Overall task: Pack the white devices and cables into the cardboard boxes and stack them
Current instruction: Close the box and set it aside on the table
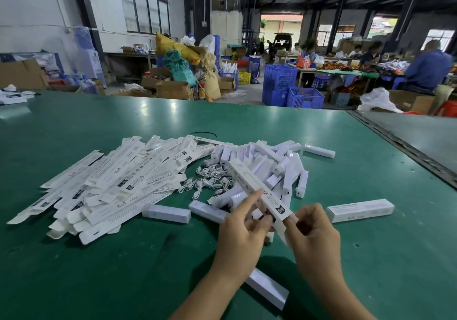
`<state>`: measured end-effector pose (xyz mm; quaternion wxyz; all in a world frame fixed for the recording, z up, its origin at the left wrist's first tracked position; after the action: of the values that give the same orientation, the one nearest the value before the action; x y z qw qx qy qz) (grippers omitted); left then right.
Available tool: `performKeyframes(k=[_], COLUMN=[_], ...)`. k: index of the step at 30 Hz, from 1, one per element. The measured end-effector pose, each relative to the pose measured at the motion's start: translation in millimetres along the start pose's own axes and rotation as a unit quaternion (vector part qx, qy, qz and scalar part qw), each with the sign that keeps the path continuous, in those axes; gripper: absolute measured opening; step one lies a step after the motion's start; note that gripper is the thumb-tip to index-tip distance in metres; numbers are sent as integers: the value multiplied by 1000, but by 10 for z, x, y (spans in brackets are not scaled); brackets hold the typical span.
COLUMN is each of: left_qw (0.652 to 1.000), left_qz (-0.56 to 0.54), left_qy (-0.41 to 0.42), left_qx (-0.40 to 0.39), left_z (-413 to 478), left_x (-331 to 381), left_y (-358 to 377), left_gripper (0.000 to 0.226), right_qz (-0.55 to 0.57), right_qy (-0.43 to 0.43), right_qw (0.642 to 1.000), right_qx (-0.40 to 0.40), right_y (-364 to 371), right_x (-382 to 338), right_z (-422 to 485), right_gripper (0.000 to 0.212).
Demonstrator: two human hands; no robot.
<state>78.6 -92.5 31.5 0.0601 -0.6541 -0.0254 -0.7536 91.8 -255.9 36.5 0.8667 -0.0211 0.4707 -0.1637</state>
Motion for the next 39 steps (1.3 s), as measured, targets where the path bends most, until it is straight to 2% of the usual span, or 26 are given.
performKeyframes(k=[5, 10, 13, 19, 24, 28, 33, 39], left_qw=[999, 998, 997, 998, 999, 997, 996, 999], left_qz=[15, 37, 36, 51, 37, 59, 70, 25], left_qy=[-10, -7, -13, 23, 32, 39, 43, 14], left_qx=[-30, -54, -72, 3, 20, 26, 33, -15], left_z=[34, 76, 89, 94, 73, 76, 101, 158], left_x=[-36, -48, -58, -26, -9, 20, -21, -94], left_y=[29, 14, 26, -145, -177, -175, -215, -201], left_gripper=[58, 53, 53, 49, 38, 36, 33, 34], right_qz=[-79, -83, -84, -6, -28, -95, -106, -99], right_qy=[-44, -45, -66, -148, -222, -295, -342, -350], right_qw=[994, 995, 993, 981, 957, 939, 927, 924], right_qx=[-60, -42, -57, -129, -185, -146, -113, -114], right_y=[93, 51, 56, 141, 196, 230, 191, 183], right_x=[-21, -23, -61, -339, -445, -499, -571, -580], right_z=[-13, 1, -2, -25, -82, -91, -81, -73], right_gripper=[41, 36, 36, 19, 56, 70, 35, 29])
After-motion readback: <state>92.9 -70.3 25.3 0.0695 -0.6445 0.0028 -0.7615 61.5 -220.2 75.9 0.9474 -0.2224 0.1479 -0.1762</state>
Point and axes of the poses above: each hand's wrist, its own z-axis towards the middle knuckle, its own y-axis out of the palm, x = y × z, the point moved 9 cm from there along z, towards the middle knuckle, and after that the axes turned 8 degrees about -y, right-handed, at the moved point
